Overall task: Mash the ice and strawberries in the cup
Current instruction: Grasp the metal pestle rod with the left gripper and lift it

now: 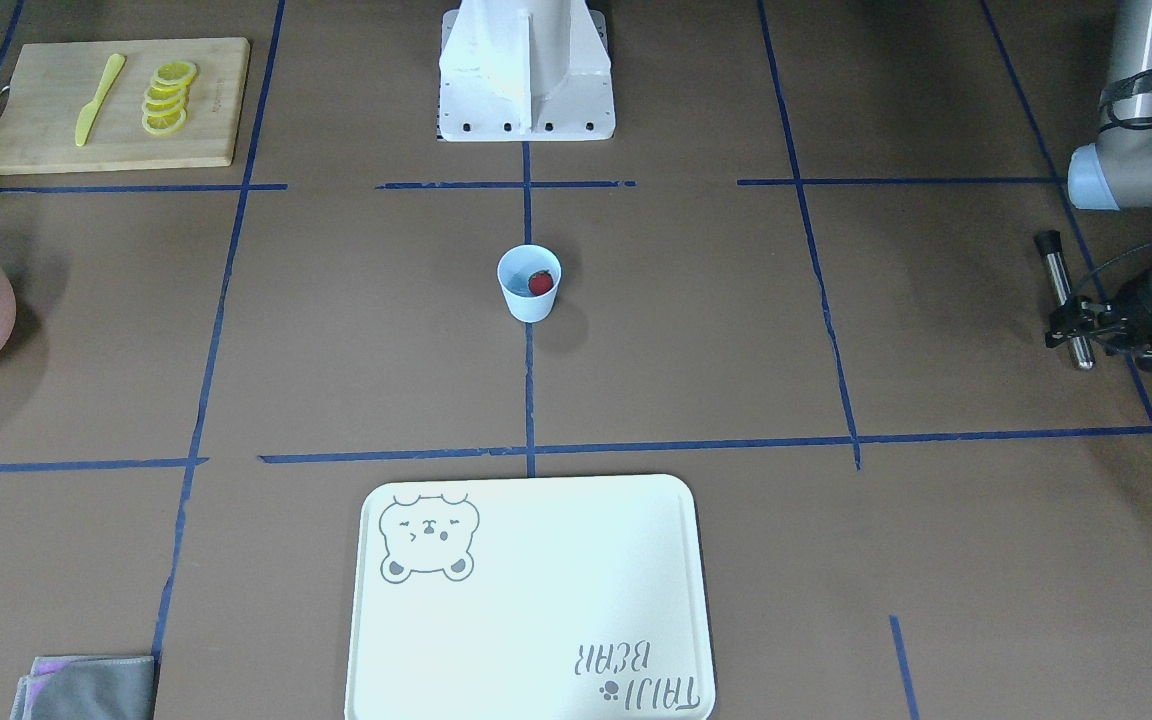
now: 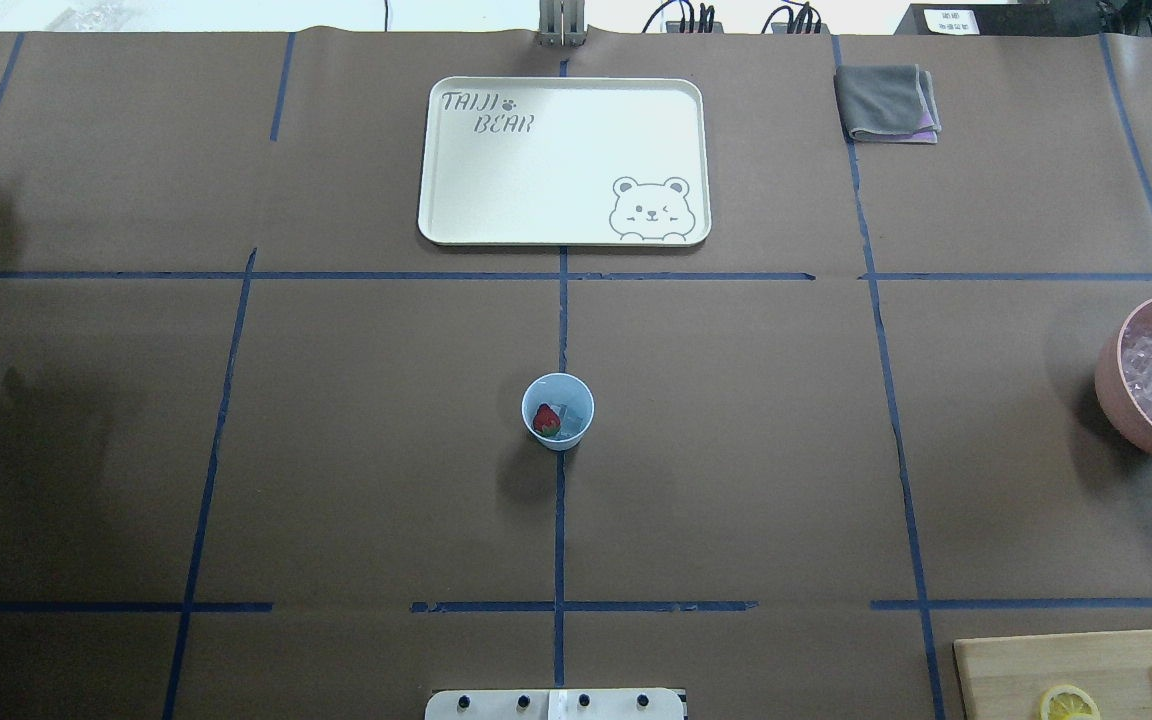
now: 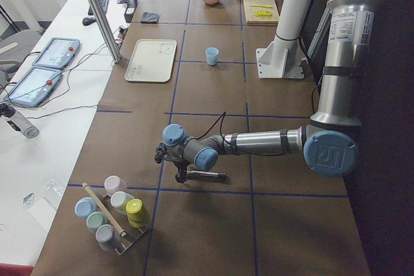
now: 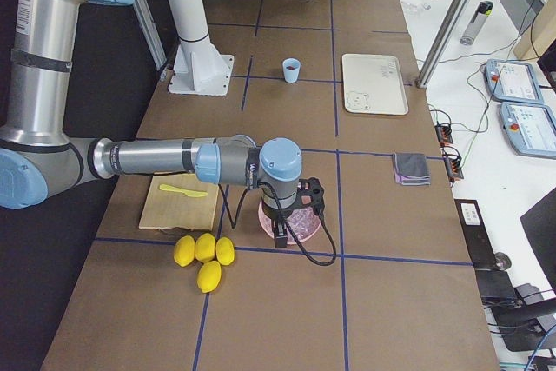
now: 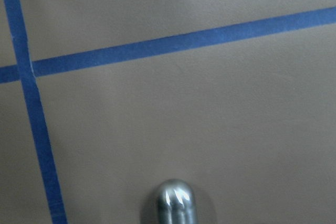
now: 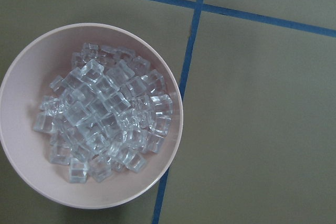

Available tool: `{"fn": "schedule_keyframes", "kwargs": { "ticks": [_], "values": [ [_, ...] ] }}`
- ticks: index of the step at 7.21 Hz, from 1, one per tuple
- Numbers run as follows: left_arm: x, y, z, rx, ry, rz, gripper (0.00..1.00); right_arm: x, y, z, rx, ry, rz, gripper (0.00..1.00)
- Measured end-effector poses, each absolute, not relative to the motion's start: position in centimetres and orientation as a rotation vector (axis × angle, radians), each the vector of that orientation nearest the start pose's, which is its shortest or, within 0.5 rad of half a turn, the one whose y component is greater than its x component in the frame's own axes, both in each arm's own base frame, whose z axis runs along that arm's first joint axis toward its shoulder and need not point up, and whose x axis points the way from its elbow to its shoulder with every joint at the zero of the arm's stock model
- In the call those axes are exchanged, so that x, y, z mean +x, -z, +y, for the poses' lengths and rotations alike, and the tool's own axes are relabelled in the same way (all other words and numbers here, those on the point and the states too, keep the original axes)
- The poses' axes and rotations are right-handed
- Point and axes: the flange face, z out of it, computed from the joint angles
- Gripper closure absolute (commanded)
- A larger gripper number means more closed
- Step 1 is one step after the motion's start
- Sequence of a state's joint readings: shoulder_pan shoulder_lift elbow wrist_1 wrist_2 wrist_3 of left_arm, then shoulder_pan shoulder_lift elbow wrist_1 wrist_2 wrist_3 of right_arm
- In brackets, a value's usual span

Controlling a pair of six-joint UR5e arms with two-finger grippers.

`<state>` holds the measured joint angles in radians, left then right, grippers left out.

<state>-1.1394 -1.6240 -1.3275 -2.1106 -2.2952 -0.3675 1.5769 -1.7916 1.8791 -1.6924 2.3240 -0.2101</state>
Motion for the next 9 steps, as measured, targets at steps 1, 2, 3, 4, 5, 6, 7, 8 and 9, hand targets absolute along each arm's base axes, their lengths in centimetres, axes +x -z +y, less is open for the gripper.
{"fn": "schedule_keyframes", "kwargs": {
  "ticks": [1,2,3,4,5,6,7,8,9],
  "values": [
    [15.9,-69.5,-50.7,0.028,-0.180,0.794,1.00,6.8,-61.9,-39.4,0.048,0.181,-0.753,0.01],
    [16.0,-69.4,-50.7,0.030,-0.180,0.795,1.00,6.8,-61.9,-39.4,0.048,0.181,-0.753,0.01],
    [16.0,-69.3,-50.8,0.033,-0.182,0.796,1.00,6.8,-61.9,-39.4,0.049,0.180,-0.753,0.01],
    [15.9,-68.8,-50.9,0.042,-0.185,0.800,1.00,6.8,-61.9,-39.4,0.049,0.180,-0.753,0.01],
    [16.0,-67.4,-51.1,0.063,-0.193,0.808,1.00,6.8,-61.8,-39.4,0.050,0.180,-0.753,0.01],
    [16.2,-65.0,-51.6,0.101,-0.207,0.821,1.00,6.8,-61.8,-39.4,0.051,0.180,-0.753,0.01],
    [16.3,-61.9,-52.2,0.161,-0.230,0.837,0.99,6.8,-61.8,-39.4,0.051,0.181,-0.753,0.01],
    [16.4,-57.9,-52.8,0.267,-0.280,0.859,0.98,6.8,-61.7,-39.4,0.051,0.181,-0.754,0.01],
    [16.7,-53.6,-53.8,0.399,-0.350,0.881,1.00,6.7,-61.7,-39.4,0.051,0.181,-0.755,0.01]
  ]
}}
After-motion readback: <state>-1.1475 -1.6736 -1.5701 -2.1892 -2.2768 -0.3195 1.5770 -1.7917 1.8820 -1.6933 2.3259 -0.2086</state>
